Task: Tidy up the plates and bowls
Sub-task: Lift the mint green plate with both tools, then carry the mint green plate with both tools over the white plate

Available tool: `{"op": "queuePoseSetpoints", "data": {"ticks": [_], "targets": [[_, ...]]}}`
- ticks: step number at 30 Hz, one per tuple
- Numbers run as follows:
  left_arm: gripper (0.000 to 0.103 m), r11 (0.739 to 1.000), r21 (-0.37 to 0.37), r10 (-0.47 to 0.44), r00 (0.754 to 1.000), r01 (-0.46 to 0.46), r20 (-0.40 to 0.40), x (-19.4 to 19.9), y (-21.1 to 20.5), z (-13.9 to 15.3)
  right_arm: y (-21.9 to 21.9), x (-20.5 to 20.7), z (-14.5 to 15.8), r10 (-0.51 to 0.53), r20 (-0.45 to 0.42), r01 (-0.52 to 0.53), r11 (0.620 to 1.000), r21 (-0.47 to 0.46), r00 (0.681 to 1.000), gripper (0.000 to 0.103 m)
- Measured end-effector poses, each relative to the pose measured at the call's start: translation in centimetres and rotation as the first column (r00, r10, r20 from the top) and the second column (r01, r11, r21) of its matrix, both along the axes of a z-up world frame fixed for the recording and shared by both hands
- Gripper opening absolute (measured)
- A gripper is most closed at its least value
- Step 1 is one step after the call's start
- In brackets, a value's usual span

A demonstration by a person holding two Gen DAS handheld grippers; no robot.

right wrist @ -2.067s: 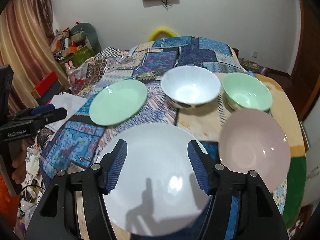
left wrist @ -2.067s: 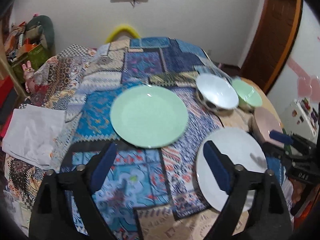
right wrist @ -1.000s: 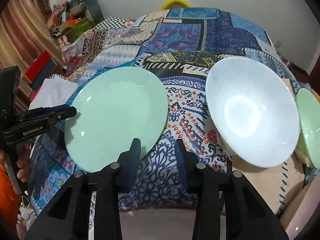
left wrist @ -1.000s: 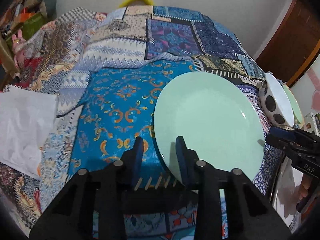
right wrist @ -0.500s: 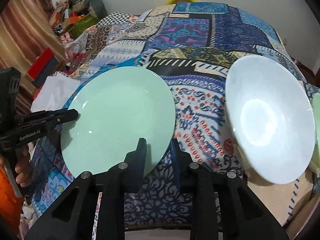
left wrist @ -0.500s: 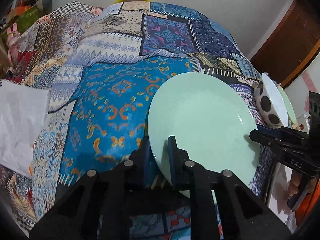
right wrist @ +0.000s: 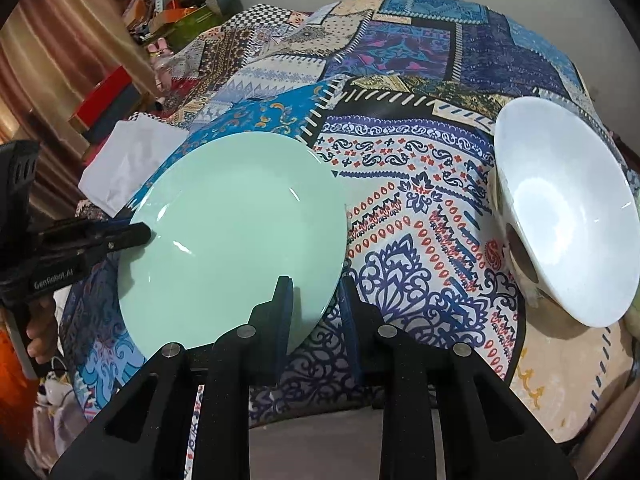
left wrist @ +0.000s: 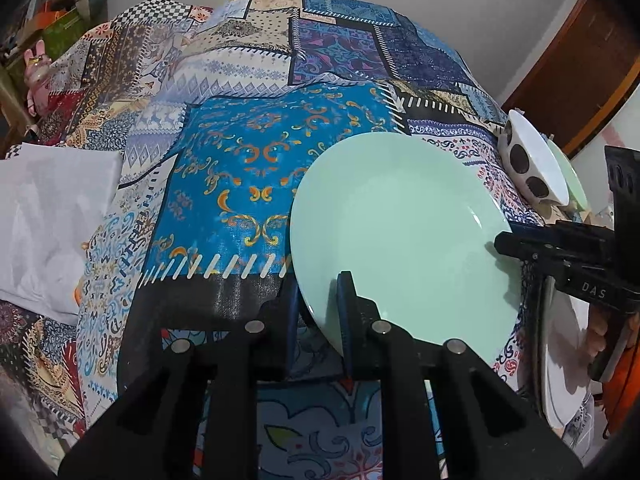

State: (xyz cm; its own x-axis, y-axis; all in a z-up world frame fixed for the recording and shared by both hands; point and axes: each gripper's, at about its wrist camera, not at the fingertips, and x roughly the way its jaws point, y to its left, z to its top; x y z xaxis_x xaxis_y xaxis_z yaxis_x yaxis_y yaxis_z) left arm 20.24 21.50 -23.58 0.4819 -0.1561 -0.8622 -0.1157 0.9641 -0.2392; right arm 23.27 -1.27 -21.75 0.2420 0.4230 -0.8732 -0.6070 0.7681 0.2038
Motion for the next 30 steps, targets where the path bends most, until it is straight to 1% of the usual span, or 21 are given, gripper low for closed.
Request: {"op": "queuePoseSetpoints", "data": {"ticks": [4, 6, 12, 18, 24, 30], "targets": [[0.02, 1.0, 0.001, -0.008, 1.0, 0.008, 0.008, 0.2, 0.0, -0.3, 0.5, 0.4, -0.5, 0.0, -0.005, 0.0, 1.0, -0.006, 1.0, 0.019], [0.021, 1.0, 0.021, -0.015, 1.0, 0.014, 0.014, 0.2, -0.3, -0.3, 0.7, 0.3, -0.6, 0.001, 0.0, -0.001, 1.0, -0.009, 1.0, 0.021], [0.022, 0.998, 0.06, -0.017, 1.0, 0.016, 0.013, 0.1, -0.9, 0.0, 0.8, -0.4, -0.1, -0.004, 0.038, 0.005, 1.0, -0.022, 0.999, 0.021], [0.022, 0.999, 0.052, -0.01, 1.0, 0.009, 0.014, -0.4, -1.3, 0.5, -0.1, -0.9, 0.4, -0.015, 0.045, 0.015, 1.0, 0.003, 0.999, 0.021], [0.021, 0.999, 0.051, -0.006, 1.0, 0.005, 0.03, -0.9, -2.0, 1.6, -1.2, -1.3, 1.2, -0.039, 0.045, 0.037, 0.998, 0.045, 0.998, 0.021], [0.021, 0.998, 0.053, -0.024, 0.997, 0.02, 0.068, -1.6, -3.1, 3.9, -2.5, -1.7, 2.6, -0.065, 0.058, 0.06, 0.995, 0.084, 0.996, 0.021]]}}
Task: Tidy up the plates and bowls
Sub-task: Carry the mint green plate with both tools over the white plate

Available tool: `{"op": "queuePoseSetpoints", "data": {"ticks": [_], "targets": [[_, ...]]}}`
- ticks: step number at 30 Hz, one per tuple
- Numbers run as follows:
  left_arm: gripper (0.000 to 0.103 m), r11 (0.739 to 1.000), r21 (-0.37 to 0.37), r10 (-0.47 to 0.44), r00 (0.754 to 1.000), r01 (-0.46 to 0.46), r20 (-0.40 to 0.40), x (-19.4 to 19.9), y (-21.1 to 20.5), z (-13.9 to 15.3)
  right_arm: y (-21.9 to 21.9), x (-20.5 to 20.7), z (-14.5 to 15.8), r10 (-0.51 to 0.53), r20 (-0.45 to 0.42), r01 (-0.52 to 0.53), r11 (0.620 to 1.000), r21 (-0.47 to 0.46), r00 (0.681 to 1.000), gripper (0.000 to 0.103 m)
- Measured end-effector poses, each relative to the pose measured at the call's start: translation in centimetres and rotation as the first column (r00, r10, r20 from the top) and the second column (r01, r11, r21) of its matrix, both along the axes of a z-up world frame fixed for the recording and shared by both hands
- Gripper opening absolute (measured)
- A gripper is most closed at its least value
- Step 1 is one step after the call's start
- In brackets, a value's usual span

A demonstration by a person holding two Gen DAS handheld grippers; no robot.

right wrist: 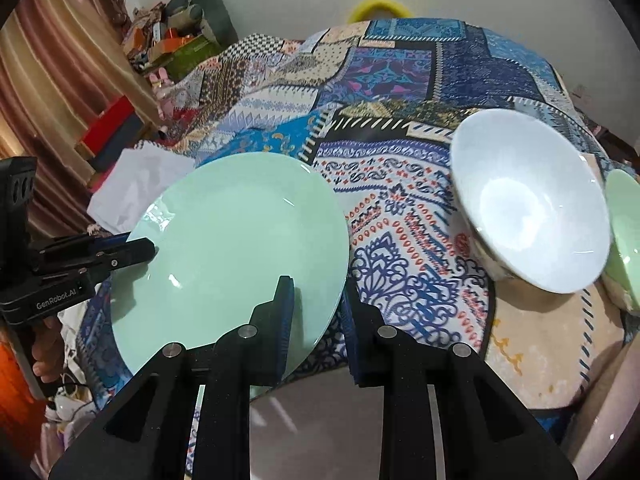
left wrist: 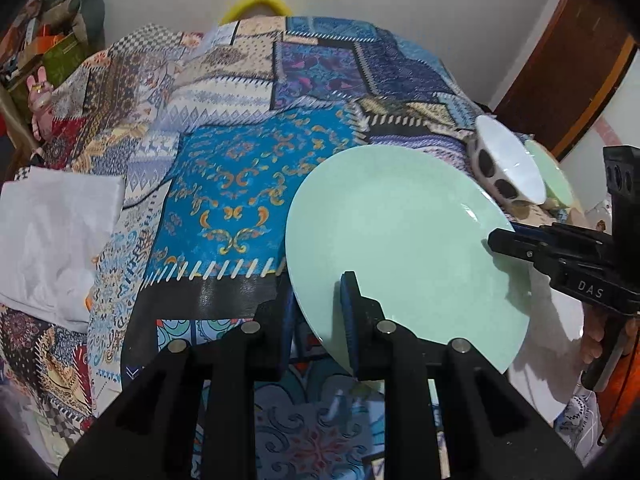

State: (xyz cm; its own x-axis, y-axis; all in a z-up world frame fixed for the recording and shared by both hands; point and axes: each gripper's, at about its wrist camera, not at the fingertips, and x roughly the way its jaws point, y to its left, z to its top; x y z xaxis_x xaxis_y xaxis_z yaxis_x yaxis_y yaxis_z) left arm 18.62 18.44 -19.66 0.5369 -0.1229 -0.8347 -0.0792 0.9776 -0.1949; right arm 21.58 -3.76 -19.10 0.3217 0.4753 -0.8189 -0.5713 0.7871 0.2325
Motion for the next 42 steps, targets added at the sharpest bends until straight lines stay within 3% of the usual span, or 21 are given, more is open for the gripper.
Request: {"op": "queuePoseSetpoints", "data": {"ticks": [24, 42], "targets": [[0.021, 0.998, 0.025, -0.067, 0.995, 0.065, 0.078, -4.4, -6.7, 6.7, -6.4, -5.2, 5.6, -0.067, 0.078, 0.061, 0.995, 0.073, 0.995, 0.021], [0.021, 0.994, 0.008, -0.109, 0.993, 0.108, 0.05, -6.8, -11.4, 6.1, -11.3, -8.8, 5.1, -0.135, 0.056, 0.129, 0.987, 0.099, 0.989, 0.021]]}}
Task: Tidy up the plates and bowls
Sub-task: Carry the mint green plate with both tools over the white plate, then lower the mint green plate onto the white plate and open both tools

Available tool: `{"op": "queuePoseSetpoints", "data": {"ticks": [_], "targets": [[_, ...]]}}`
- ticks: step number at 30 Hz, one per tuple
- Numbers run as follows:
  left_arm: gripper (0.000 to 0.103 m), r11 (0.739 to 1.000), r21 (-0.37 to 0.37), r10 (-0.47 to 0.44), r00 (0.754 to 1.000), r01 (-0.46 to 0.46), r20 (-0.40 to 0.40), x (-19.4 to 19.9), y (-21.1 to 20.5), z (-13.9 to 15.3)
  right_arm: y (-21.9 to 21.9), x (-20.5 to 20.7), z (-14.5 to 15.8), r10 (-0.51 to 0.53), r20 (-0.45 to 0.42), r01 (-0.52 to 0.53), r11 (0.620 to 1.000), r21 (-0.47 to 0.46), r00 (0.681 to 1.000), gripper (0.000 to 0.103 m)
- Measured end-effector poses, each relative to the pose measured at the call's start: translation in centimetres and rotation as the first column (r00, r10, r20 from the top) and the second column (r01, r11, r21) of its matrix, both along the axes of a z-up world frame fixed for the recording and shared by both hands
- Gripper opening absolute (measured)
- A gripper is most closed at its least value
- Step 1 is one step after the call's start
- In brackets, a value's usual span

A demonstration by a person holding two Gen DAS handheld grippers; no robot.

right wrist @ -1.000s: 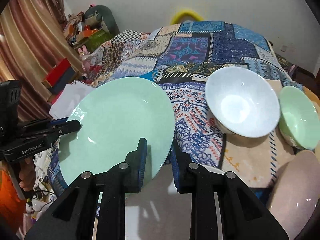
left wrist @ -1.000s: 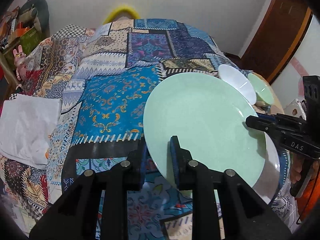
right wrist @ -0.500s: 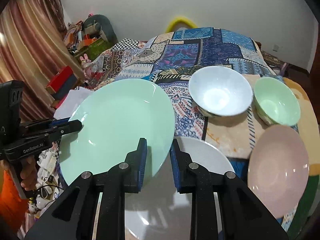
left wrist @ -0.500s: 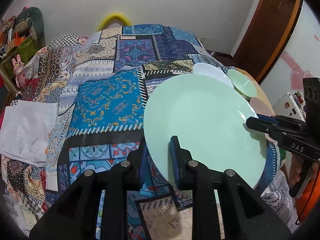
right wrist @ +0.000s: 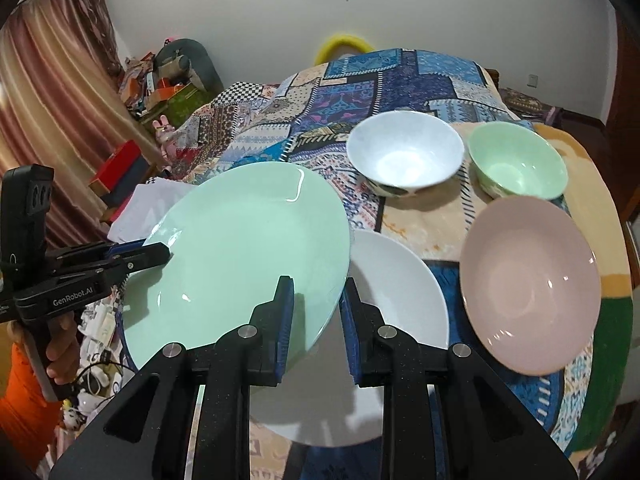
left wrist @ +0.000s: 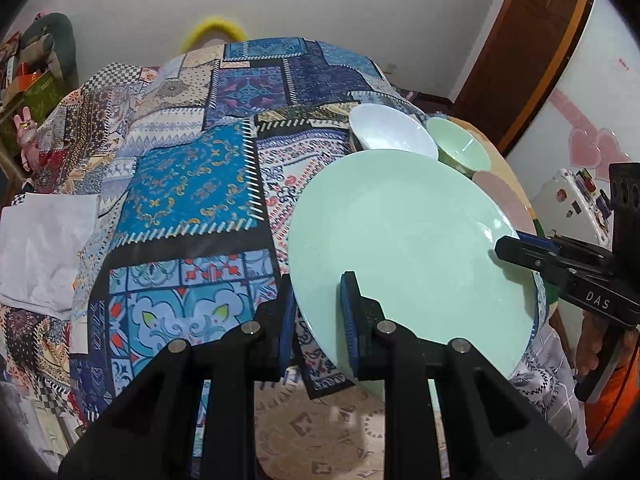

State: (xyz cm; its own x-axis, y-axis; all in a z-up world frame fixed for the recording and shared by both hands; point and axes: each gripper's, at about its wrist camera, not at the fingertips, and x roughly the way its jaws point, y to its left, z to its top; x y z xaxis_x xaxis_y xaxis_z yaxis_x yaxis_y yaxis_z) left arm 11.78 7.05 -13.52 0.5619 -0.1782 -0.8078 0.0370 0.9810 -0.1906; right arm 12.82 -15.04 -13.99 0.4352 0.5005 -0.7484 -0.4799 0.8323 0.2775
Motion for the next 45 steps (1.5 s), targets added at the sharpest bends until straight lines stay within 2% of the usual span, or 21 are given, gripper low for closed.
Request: {"op": "queuePoseSetpoints", "data": {"ticks": [29, 42, 45], "targets": [[0.021, 0.997, 0.031, -0.072, 0.99, 0.076, -0.121, 3.0, -5.0, -5.9, -4.8, -0.7, -5.0, -0.093, -0.125, 0.094, 0.996, 0.001, 0.988, 0.021], [0.021, 0.994, 0.066, -0.078, 0.989, 0.086, -0.124, 3.8, -5.5, -6.2, -5.2, -0.6, -5.5, -0.088, -0.148, 0.091, 0.996, 0.015, 0.985, 0.021], [0.021, 0.992, 0.094, -0.077, 0.989, 0.089, -0.124, 3.6, -5.7, -6.3, -5.1, -0.8, -5.5, -0.085, -0.142, 0.087, 0.996, 0.01, 0.986, 0.021]]}}
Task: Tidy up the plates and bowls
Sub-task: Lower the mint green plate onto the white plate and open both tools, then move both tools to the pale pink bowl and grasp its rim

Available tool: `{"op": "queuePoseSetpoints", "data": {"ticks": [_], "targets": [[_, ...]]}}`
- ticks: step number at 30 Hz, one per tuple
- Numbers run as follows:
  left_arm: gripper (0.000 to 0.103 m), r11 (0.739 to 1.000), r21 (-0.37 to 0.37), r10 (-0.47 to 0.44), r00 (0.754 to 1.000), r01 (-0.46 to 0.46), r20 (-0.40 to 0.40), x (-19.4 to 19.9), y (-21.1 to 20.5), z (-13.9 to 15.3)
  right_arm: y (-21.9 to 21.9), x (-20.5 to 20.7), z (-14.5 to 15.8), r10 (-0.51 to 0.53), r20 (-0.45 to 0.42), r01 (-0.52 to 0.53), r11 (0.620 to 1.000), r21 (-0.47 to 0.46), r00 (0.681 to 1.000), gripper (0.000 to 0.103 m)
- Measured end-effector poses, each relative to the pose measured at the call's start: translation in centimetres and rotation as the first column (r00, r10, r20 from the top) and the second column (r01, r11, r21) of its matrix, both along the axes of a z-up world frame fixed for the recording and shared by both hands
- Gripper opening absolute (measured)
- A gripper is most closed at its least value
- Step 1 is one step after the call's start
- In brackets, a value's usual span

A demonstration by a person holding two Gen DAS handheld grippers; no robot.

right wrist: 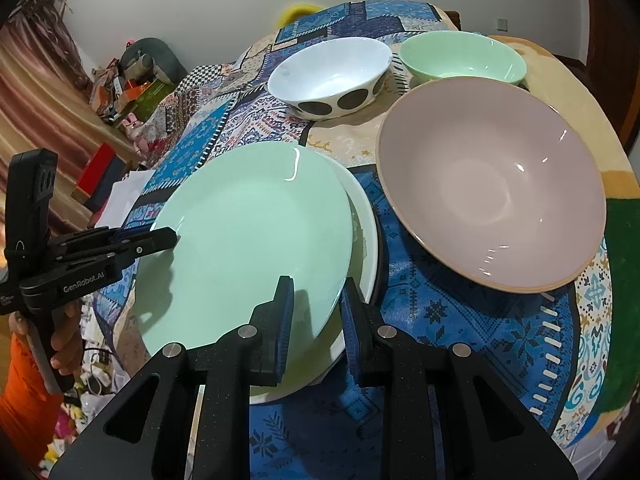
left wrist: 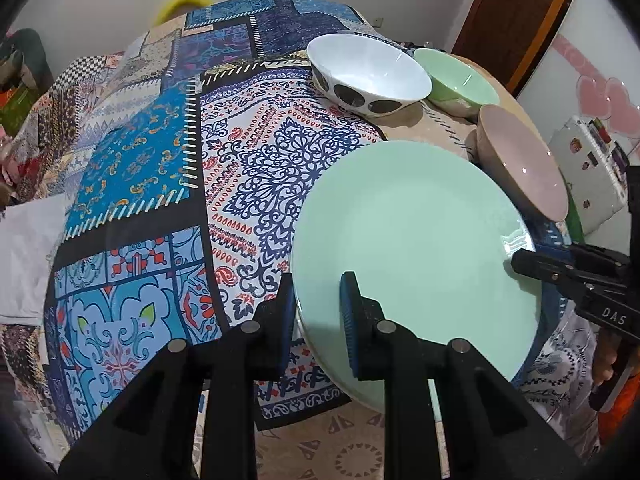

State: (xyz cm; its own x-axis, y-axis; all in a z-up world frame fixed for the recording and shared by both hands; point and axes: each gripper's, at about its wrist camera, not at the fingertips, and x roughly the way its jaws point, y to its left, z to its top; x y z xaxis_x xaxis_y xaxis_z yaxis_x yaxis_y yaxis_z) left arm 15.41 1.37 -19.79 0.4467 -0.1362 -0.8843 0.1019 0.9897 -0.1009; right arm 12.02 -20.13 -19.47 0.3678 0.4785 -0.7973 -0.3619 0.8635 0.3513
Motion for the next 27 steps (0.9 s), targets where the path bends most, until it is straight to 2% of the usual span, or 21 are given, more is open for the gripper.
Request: {"op": "queuePoseSetpoints", "data": {"ticks": [5, 11, 18, 20, 27], "targets": [[0.021, 1.0, 0.027, -0.014, 1.0, 0.014, 0.003, -0.1, -0.3, -0.3, -0.1, 0.0, 0.0, 0.005, 0.001, -0.005, 1.0, 0.002, 1.0, 0.021], [0.021, 1.0, 0.004, -0.014, 1.0, 0.014, -0.005, 0.0, 0.1, -0.3, 0.0, 0.1, 0.0, 0.002, 0.0, -0.002, 1.0, 0.002, 1.0, 0.02], [0.021, 1.0, -0.011, -0.023, 1.0, 0.023, -0.004, -0.1, 0.1, 0.0, 0.1, -0.6, 1.0, 0.0, 0.062, 0.005, 0.997, -0.075, 0.998, 0.021], [0.022, 1.0, -0.013, -0.022, 1.0, 0.022, 0.003, -0.2, 0.2, 0.4, -0.4, -0.6, 1.5, -0.005, 0.07, 0.01, 0.997, -0.072, 0.998, 0.021], [0.039, 1.0, -0.004, -0.002, 0.996, 0.002, 0.086, -0.6, -0.1, 4.0, -2.4, -0.8, 3.6, -0.048, 0.125, 0.054, 0.998, -0.046, 0.991, 0.022]]}}
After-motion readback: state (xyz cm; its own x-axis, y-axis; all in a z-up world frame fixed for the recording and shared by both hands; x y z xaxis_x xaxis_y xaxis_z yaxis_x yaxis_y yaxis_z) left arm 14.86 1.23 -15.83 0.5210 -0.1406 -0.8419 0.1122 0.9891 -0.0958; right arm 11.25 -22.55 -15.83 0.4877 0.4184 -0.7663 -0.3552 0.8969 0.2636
